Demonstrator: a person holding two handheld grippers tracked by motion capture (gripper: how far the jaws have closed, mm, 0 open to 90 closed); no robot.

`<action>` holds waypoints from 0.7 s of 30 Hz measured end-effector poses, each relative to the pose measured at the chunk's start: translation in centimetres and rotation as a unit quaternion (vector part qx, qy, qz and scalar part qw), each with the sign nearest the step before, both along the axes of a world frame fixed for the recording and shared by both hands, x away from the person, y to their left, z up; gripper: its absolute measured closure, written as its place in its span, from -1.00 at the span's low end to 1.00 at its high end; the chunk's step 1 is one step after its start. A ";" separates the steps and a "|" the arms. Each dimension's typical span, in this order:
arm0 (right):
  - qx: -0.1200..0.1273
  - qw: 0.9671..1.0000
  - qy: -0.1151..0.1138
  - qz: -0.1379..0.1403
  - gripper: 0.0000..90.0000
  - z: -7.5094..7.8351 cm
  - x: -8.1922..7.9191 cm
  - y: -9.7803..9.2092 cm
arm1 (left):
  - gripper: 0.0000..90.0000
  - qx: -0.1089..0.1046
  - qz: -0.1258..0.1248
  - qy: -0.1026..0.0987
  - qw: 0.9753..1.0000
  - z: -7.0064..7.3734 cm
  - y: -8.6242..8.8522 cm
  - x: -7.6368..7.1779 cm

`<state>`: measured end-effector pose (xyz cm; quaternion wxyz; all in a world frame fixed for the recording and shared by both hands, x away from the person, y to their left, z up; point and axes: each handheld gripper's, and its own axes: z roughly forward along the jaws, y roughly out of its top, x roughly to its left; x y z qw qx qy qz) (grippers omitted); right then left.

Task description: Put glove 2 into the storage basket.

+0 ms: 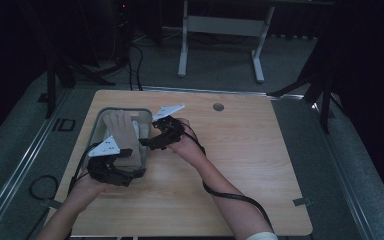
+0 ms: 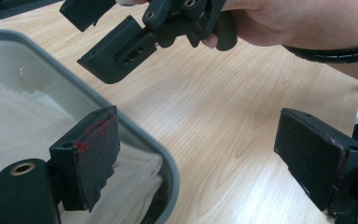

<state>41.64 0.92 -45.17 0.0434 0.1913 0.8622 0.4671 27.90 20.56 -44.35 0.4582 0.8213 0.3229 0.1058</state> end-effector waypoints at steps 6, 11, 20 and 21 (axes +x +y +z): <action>-0.003 1.000 0.003 -0.002 -0.64 -0.3 -0.4 -2.0 | -0.67 -0.009 -0.002 -0.004 1.000 -0.2 -1.3 0.0; -0.007 1.000 0.002 -0.005 -0.64 -0.6 -0.7 -3.3 | -0.67 -0.013 -0.019 -0.004 1.000 -0.7 -2.6 0.0; -0.013 1.000 0.005 -0.006 -0.64 -2.1 -1.3 -5.8 | -0.68 -0.012 -0.042 -0.007 0.999 -2.1 -5.0 -0.3; -0.013 1.000 0.008 -0.006 -0.64 -2.3 -1.4 -6.0 | -0.68 -0.016 -0.044 -0.006 0.999 -2.3 -5.2 -0.3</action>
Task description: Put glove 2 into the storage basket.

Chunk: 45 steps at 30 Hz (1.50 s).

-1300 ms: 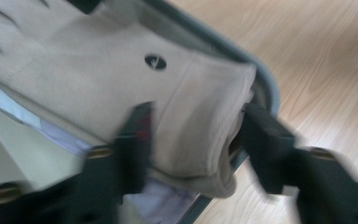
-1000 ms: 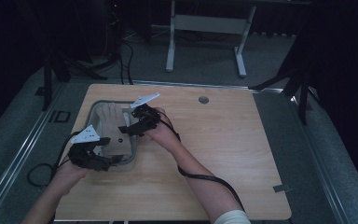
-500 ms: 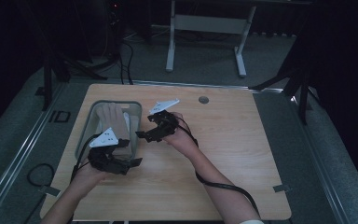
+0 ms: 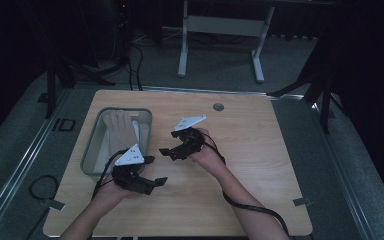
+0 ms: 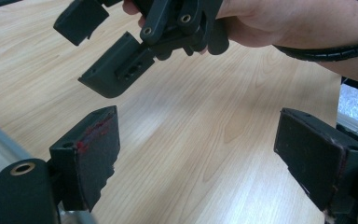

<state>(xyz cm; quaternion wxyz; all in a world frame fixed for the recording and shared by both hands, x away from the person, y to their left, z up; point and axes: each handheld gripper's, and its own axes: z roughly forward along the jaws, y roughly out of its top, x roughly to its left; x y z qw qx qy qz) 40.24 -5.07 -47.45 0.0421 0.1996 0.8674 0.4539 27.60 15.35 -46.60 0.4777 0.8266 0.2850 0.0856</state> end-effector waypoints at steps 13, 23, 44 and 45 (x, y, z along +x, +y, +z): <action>-0.008 1.000 0.007 -0.010 -0.64 -2.6 -0.7 -2.8 | -0.68 0.005 -0.034 0.013 0.999 -2.8 -2.8 -0.2; -0.002 1.000 0.006 -0.019 -0.64 -4.2 -1.3 -4.9 | -0.68 0.015 -0.055 0.011 0.998 -5.2 -4.4 0.0; -0.002 0.999 0.012 -0.046 -0.64 -7.0 -3.0 -10.2 | -0.68 0.016 -0.090 0.026 0.995 -7.6 -7.4 0.2; -0.002 0.999 0.012 -0.047 -0.64 -7.1 -3.1 -10.4 | -0.67 0.016 -0.091 0.026 0.995 -7.7 -7.5 0.2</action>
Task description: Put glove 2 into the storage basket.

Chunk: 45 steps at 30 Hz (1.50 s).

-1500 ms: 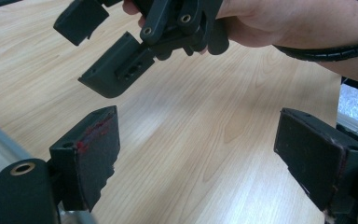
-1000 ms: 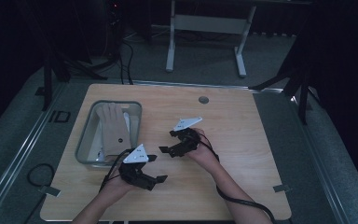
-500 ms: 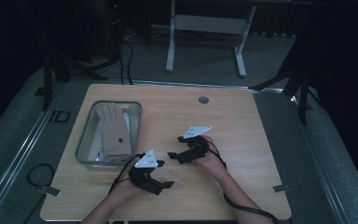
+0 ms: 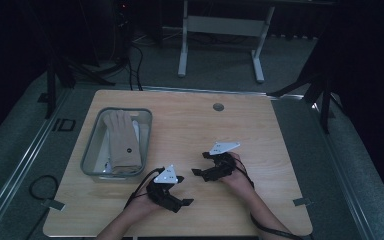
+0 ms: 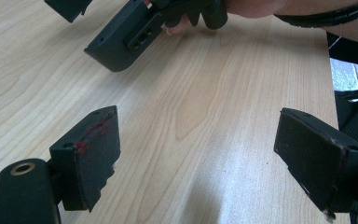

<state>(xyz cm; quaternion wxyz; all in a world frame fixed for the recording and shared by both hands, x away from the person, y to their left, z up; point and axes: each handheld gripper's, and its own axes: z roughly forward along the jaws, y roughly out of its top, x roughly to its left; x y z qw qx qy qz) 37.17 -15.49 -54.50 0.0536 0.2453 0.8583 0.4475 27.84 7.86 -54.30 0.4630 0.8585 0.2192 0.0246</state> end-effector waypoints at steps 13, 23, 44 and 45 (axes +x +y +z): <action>-0.004 1.000 -0.008 -0.014 -0.64 -0.7 -1.4 -3.0 | -0.68 0.004 -0.016 0.001 1.000 -0.7 -0.8 -0.1; -0.001 0.999 -0.010 -0.031 -0.64 -1.0 -2.6 -5.7 | -0.68 0.003 -0.022 0.003 1.000 -1.2 -1.2 -0.1; 0.011 0.999 -0.027 -0.046 -0.64 -1.2 -3.0 -7.2 | -0.68 0.003 -0.031 -0.009 0.999 -1.1 -1.2 -0.7; 0.011 0.999 -0.027 -0.046 -0.64 -1.2 -3.0 -7.2 | -0.68 0.001 -0.031 -0.009 0.999 -1.1 -1.2 -0.7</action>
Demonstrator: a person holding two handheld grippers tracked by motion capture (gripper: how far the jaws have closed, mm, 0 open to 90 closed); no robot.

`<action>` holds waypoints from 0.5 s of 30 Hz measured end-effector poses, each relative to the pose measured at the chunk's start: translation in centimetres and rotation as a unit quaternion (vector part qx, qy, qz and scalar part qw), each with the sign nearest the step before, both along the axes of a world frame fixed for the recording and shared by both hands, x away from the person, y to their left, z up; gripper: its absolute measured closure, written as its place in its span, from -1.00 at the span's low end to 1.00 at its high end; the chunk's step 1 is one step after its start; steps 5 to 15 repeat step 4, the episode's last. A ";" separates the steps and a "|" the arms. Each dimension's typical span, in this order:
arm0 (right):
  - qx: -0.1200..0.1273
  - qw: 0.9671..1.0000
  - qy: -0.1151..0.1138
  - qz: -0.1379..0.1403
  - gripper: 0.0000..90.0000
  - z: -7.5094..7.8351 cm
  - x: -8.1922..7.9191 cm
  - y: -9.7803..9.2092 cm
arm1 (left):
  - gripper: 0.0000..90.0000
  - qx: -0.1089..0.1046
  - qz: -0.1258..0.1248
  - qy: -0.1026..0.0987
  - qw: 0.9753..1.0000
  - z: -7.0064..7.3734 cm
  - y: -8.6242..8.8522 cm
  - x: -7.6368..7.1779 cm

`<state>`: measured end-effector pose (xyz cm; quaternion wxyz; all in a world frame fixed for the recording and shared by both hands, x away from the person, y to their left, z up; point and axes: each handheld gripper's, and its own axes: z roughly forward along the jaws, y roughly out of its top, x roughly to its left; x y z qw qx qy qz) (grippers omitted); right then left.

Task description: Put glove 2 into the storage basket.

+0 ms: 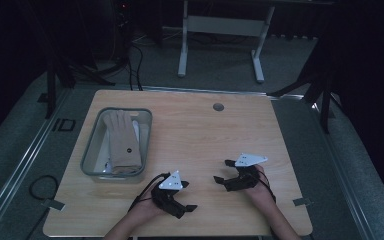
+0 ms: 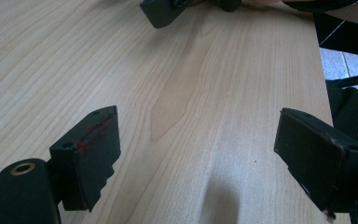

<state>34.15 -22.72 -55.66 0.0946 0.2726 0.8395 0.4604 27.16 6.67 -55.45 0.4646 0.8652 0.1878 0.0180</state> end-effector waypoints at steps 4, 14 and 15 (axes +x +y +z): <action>0.001 1.000 0.002 -0.001 -0.64 0.0 0.0 -0.1 | -0.68 -0.001 0.000 0.000 1.000 0.0 0.0 0.0; 0.001 1.000 0.002 -0.001 -0.64 0.0 0.0 -0.1 | -0.68 -0.001 0.000 0.000 1.000 0.0 0.0 0.0; 0.001 1.000 0.002 -0.001 -0.64 0.0 0.0 -0.1 | -0.68 -0.001 0.000 0.000 1.000 0.0 0.0 0.0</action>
